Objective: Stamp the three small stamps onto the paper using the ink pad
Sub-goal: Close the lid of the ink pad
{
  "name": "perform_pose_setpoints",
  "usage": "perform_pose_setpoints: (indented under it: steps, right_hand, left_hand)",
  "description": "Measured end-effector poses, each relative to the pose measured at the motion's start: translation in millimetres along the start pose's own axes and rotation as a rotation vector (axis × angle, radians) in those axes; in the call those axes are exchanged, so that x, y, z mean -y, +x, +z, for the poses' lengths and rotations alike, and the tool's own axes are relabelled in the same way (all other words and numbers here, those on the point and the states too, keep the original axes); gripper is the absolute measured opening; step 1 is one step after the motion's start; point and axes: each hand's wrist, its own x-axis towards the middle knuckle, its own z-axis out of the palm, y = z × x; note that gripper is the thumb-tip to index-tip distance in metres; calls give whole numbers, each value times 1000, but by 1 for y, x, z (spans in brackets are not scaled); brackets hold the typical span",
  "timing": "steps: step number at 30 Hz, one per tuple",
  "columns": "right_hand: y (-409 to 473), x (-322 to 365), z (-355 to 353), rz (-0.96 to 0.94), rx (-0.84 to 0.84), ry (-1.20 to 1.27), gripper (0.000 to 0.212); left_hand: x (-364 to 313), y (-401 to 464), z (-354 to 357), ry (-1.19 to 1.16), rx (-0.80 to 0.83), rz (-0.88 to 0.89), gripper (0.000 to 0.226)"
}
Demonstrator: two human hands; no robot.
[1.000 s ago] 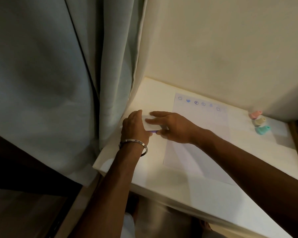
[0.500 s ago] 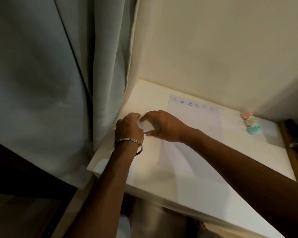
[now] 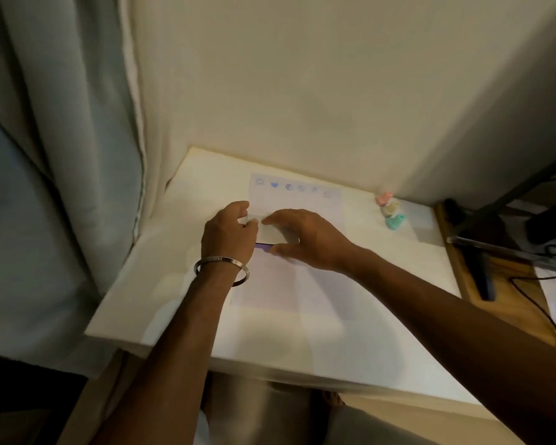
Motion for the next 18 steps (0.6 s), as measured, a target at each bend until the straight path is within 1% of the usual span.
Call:
perform_pose_setpoints:
  steps: [3, 6, 9, 13, 15, 18]
  right_hand:
    - [-26, -24, -10, 69, -20, 6, 50]
    - [-55, -52, -22, 149, -45, -4, 51]
    - [-82, -80, -31, 254, -51, -13, 51]
    - [-110, -114, -40, 347, -76, -28, 49]
    - [-121, -130, -42, 391, -66, -18, 50]
    - [-134, -150, -44, 428, -55, 17, 49]
  left_hand:
    - [-12, -7, 26, -31, 74, 24, 39]
    - [-26, -15, 53, -58, 104, 29, 37]
    - [-41, -29, 84, -28, 173, 75, 36]
    - [-58, -57, 131, 49, 374, 231, 53]
    - [-65, -63, 151, 71, 417, 252, 62]
    - [-74, -69, 177, 92, 467, 256, 68]
